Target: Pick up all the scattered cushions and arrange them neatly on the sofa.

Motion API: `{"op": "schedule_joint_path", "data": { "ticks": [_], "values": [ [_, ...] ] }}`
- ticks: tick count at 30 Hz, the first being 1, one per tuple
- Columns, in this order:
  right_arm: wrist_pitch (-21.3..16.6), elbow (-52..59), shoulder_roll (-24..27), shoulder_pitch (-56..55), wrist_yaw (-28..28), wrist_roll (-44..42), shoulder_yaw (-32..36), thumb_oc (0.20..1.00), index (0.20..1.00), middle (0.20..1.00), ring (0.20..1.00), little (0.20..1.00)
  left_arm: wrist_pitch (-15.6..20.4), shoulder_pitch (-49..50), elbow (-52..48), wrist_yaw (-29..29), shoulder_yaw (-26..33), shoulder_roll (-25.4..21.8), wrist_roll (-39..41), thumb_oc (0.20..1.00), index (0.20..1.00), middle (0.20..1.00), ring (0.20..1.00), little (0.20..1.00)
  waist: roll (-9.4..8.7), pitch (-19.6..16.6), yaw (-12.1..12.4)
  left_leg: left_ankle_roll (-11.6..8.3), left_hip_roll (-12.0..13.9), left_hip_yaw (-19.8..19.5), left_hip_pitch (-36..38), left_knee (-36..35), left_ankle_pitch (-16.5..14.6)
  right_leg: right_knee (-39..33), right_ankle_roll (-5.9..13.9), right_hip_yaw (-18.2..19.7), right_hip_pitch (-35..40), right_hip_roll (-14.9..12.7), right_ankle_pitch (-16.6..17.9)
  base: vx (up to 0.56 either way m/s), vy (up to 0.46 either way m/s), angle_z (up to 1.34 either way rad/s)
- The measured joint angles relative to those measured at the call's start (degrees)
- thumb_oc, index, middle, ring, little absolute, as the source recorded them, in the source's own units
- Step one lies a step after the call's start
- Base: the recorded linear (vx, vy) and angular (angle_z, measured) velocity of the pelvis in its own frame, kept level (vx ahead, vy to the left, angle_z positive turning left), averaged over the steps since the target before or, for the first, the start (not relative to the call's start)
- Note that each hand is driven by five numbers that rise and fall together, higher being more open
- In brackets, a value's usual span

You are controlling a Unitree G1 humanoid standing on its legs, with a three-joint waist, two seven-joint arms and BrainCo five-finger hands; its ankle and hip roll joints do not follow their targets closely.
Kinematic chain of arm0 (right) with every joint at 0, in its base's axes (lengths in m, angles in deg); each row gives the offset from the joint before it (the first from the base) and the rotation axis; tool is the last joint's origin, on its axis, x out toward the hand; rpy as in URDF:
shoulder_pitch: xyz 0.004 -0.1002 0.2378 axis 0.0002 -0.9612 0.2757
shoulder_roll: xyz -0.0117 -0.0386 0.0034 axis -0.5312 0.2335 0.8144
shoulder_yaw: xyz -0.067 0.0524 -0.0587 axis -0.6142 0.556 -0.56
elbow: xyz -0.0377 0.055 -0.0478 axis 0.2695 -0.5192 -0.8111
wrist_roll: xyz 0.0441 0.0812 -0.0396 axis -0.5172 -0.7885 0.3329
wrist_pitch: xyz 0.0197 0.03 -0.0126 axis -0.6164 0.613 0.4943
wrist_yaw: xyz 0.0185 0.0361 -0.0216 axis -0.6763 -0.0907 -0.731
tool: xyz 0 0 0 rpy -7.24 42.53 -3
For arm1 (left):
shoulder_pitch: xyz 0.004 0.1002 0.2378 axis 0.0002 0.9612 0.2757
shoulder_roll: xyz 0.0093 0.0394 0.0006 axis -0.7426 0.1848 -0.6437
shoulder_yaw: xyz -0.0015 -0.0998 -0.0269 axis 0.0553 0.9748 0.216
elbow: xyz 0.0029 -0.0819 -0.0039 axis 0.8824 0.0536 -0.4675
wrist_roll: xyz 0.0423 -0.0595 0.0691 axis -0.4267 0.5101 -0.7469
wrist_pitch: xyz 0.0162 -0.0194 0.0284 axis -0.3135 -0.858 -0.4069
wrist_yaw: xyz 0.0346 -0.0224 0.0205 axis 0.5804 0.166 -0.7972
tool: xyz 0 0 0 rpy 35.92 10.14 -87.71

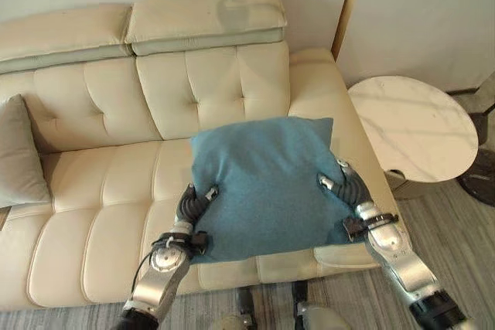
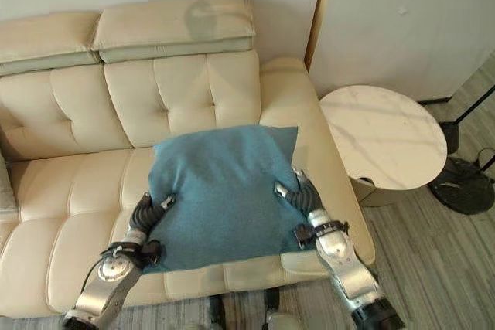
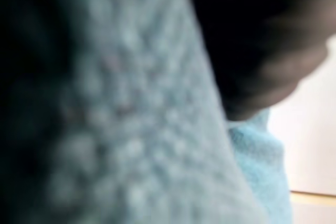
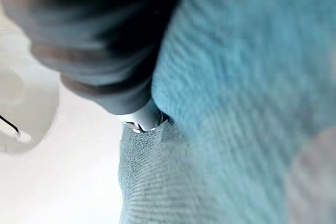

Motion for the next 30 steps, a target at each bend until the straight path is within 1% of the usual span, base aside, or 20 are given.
{"op": "schedule_joint_path", "data": {
  "ticks": [1, 3, 4, 6, 7, 8, 9, 11, 12, 13, 15, 16, 17, 19, 20, 21, 23, 24, 27, 30],
  "values": [
    [-0.13, -4.40, -0.60, 8.69, 2.37, 1.04, -0.58, 0.200, 0.200, 0.200, 0.200, 0.200, 1.24, -6.42, 2.63, -1.91, 0.02, 0.34, -0.01, 0.200, 0.200, 0.200, 0.200, 0.200, 1.11, 1.43, 0.14, 0.33, -0.25, -0.03, -2.92, 0.00, 0.84, 0.01, 0.14, 0.14, -2.85, -0.18, 0.88, -0.24, 0.069, 0.03],
    [-0.14, -11.41, -2.09, 22.06, 6.61, 2.49, -2.31, 0.200, 0.200, 0.200, 0.200, 0.200, 2.30, -17.55, 8.62, -6.03, 0.61, -0.66, -2.14, 0.200, 0.200, 0.200, 0.200, 0.200, 2.37, 4.43, 1.46, 0.53, -0.35, 0.18, -7.91, 0.54, 2.21, 0.93, 0.25, 0.14, -8.11, -0.54, 2.00, -0.23, 0.048, 0.01],
    [-0.08, -17.14, -2.83, 32.50, 8.84, 3.71, -3.08, 0.200, 0.200, 0.200, 0.200, 0.200, 2.66, -26.47, 13.95, -8.42, -0.25, -1.79, -2.18, 0.200, 0.200, 0.200, 0.200, 0.200, 2.77, 6.62, 1.85, 0.64, -0.37, 0.28, -11.83, 1.64, 3.01, 1.97, 0.45, 0.18, -11.98, -0.76, 2.26, -0.14, 0.001, 0.08],
    [0.36, -27.75, -2.82, 49.74, 13.40, 5.68, -4.00, 0.200, 0.200, 0.200, 0.200, 0.200, 3.38, -43.53, 26.98, -14.09, -1.53, -1.70, -2.28, 0.200, 0.200, 0.200, 0.200, 0.200, 2.95, 9.73, 3.27, 0.17, -0.31, -0.02, -16.08, 1.25, 4.90, 2.15, 0.20, 0.02, -16.33, -0.76, 3.51, -0.09, -0.004, 0.13],
    [0.64, -32.26, -3.13, 55.94, 14.64, 6.46, -5.83, 0.200, 0.200, 0.200, 0.200, 0.200, 3.25, -49.10, 31.78, -15.42, -3.11, -2.27, -2.27, 0.200, 0.200, 0.200, 0.200, 0.200, 2.95, 10.07, 3.73, -0.12, -0.28, -0.46, -17.31, 1.07, 5.20, 2.18, 0.01, -0.19, -17.51, -0.72, 3.65, -0.06, 0.006, 0.05],
    [0.98, -37.14, -4.15, 65.00, 18.07, 7.85, -6.27, 0.200, 0.200, 0.200, 0.200, 0.200, 3.85, -56.85, 35.38, -18.56, -4.33, -3.05, -2.31, 0.200, 0.200, 0.200, 0.200, 0.200, 3.11, 11.54, 4.54, -0.17, -0.27, -0.53, -18.12, 0.17, 6.00, 1.93, -0.70, -0.23, -18.62, -0.51, 4.24, -0.06, 0.000, 0.07],
    [0.99, -38.09, -4.27, 68.40, 19.61, 7.85, -6.17, 0.200, 0.200, 0.200, 0.200, 0.200, 4.02, -60.84, 36.67, -19.96, -4.99, -4.03, -2.31, 0.200, 0.200, 0.200, 0.200, 0.200, 3.02, 12.58, 4.62, -0.17, -0.16, -0.74, -18.15, 0.15, 6.01, 1.93, -1.38, -0.34, -18.58, -0.36, 4.73, -0.06, -0.018, 0.05],
    [0.99, -43.26, -3.75, 74.48, 21.95, 7.54, -7.04, 0.200, 0.200, 0.200, 0.200, 0.200, 5.03, -69.00, 41.96, -20.83, -5.71, -3.67, -1.60, 0.200, 0.200, 0.200, 0.200, 0.200, 3.81, 13.57, 4.93, -0.75, -0.32, -3.47, -19.06, 0.47, 6.46, 2.42, -1.27, -1.79, -18.84, -0.75, 4.27, -0.06, -0.048, 0.35],
    [1.19, -46.80, -0.88, 80.97, 22.91, 5.50, -8.70, 0.200, 0.200, 0.200, 0.200, 0.200, 5.00, -82.43, 48.58, -19.31, -7.61, -6.18, -0.54, 0.216, 0.216, 0.216, 0.216, 0.216, 3.97, 14.47, 5.26, -1.48, -0.10, -5.98, -21.67, 0.51, 7.13, 2.65, -1.32, -3.12, -20.72, -0.75, 4.24, -0.07, -0.116, 0.64],
    [1.19, -47.46, 0.29, 80.98, 22.90, 4.71, -11.76, 1.000, 1.000, 1.000, 1.000, 1.000, 5.42, -86.10, 52.59, -19.14, -10.20, -7.17, -0.37, 1.000, 1.000, 1.000, 1.000, 1.000, 4.13, 14.97, 5.42, -1.44, -0.24, -7.32, -21.78, 1.23, 7.32, 4.21, -1.30, -3.10, -20.73, -1.06, 3.12, -0.09, -0.150, 0.51],
    [0.19, -51.82, -0.07, 82.06, 21.09, 1.64, -12.85, 1.000, 1.000, 1.000, 1.000, 1.000, 5.51, -88.32, 57.33, -17.91, -11.56, -7.54, 1.51, 1.000, 1.000, 1.000, 1.000, 1.000, 3.81, 15.18, 5.52, -1.51, -0.12, -7.88, -21.78, 1.30, 7.38, 6.38, -0.91, -3.96, -21.46, -1.27, 1.65, -0.07, -0.114, 0.20],
    [-0.83, -56.80, 0.07, 83.09, 19.60, -1.69, -16.74, 1.000, 1.000, 1.000, 1.000, 1.000, 5.98, -91.25, 64.20, -15.93, -14.30, -7.67, 1.76, 1.000, 1.000, 1.000, 1.000, 1.000, 3.77, 15.00, 4.95, -1.55, -0.11, -9.24, -23.21, 2.04, 7.38, 9.14, -1.11, -4.63, -23.28, -1.51, 0.09, -0.02, -0.039, 0.40],
    [-0.33, -57.18, 1.42, 82.69, 17.65, -3.88, -19.53, 1.000, 1.000, 1.000, 1.000, 1.000, 5.32, -91.58, 64.12, -14.99, -15.23, -9.03, 3.04, 1.000, 1.000, 1.000, 1.000, 1.000, 3.80, 14.96, 4.22, -1.57, -0.23, -10.53, -24.67, 2.66, 7.39, 10.33, -1.09, -5.04, -24.32, -1.75, -1.03, -0.03, -0.047, 0.44],
    [-0.32, -54.54, 2.84, 79.21, 15.21, -6.23, -19.54, 1.000, 1.000, 1.000, 1.000, 1.000, 5.23, -86.98, 59.40, -13.23, -14.80, -11.29, 3.05, 1.000, 1.000, 1.000, 1.000, 1.000, 3.75, 15.00, 4.62, -1.56, -0.02, -10.15, -26.33, 2.49, 7.39, 10.82, -1.40, -5.01, -26.17, -1.51, -1.53, -0.03, -0.005, 0.17],
    [-0.21, -52.55, 2.20, 74.62, 13.32, -8.18, -19.48, 1.000, 1.000, 1.000, 1.000, 1.000, 4.71, -81.56, 59.20, -11.89, -13.81, -11.98, 3.12, 1.000, 1.000, 1.000, 1.000, 1.000, 3.70, 15.04, 4.52, -1.56, 0.04, -10.01, -27.52, 2.39, 7.39, 11.40, -1.41, -4.94, -27.75, -1.52, -1.53, -0.03, 0.055, -0.02],
    [-0.18, -52.37, 1.69, 72.99, 12.86, -8.38, -19.49, 1.000, 1.000, 1.000, 1.000, 1.000, 4.51, -79.67, 59.20, -11.49, -13.83, -11.92, 3.10, 1.000, 1.000, 1.000, 1.000, 1.000, 3.65, 15.07, 4.47, -1.56, -0.01, -9.96, -27.87, 2.38, 7.39, 11.61, -1.41, -4.87, -28.19, -1.60, -1.53, -0.02, 0.051, -0.07],
    [-0.38, -47.30, 0.14, 64.16, 11.30, -9.81, -19.15, 1.000, 1.000, 1.000, 1.000, 1.000, 3.85, -70.51, 55.30, -10.08, -11.51, -11.73, 3.10, 1.000, 1.000, 1.000, 1.000, 1.000, 2.99, 15.97, 4.07, -1.54, -0.39, -9.83, -28.03, 2.23, 7.38, 12.81, -1.40, -4.00, -29.41, -2.13, -1.53, -0.04, 0.076, -0.13],
    [-0.49, -45.91, -0.80, 61.09, 10.30, -10.36, -18.83, 1.000, 1.000, 1.000, 1.000, 1.000, 3.34, -67.61, 55.55, -9.46, -9.97, -11.81, 3.52, 1.000, 1.000, 1.000, 1.000, 1.000, 1.83, 16.71, 3.89, -1.53, -0.57, -9.61, -28.31, 2.19, 7.37, 13.28, -1.37, -3.05, -30.34, -2.24, -1.53, -0.06, 0.083, -0.13],
    [-0.77, -44.29, -1.52, 58.21, 9.73, -10.41, -18.00, 1.000, 1.000, 1.000, 1.000, 1.000, 3.93, -62.33, 55.26, -8.32, -7.40, -12.09, 5.68, 1.000, 1.000, 1.000, 1.000, 1.000, 0.95, 17.24, 3.05, -1.53, -0.72, -9.43, -28.74, 2.20, 7.36, 13.44, -1.29, -2.43, -31.08, -2.29, -1.49, -0.03, 0.039, -0.08],
    [-1.66, -43.93, -0.45, 58.77, 9.81, -10.44, -16.46, 1.000, 1.000, 1.000, 1.000, 1.000, 3.58, -61.54, 55.85, -7.75, -7.41, -12.13, 7.43, 1.000, 1.000, 1.000, 1.000, 1.000, 0.38, 17.56, 3.14, -1.48, -0.64, -8.99, -29.58, 2.18, 7.40, 14.29, -0.92, -1.27, -32.53, -2.06, -1.10, -0.03, 0.037, -0.07]
  ]
}}
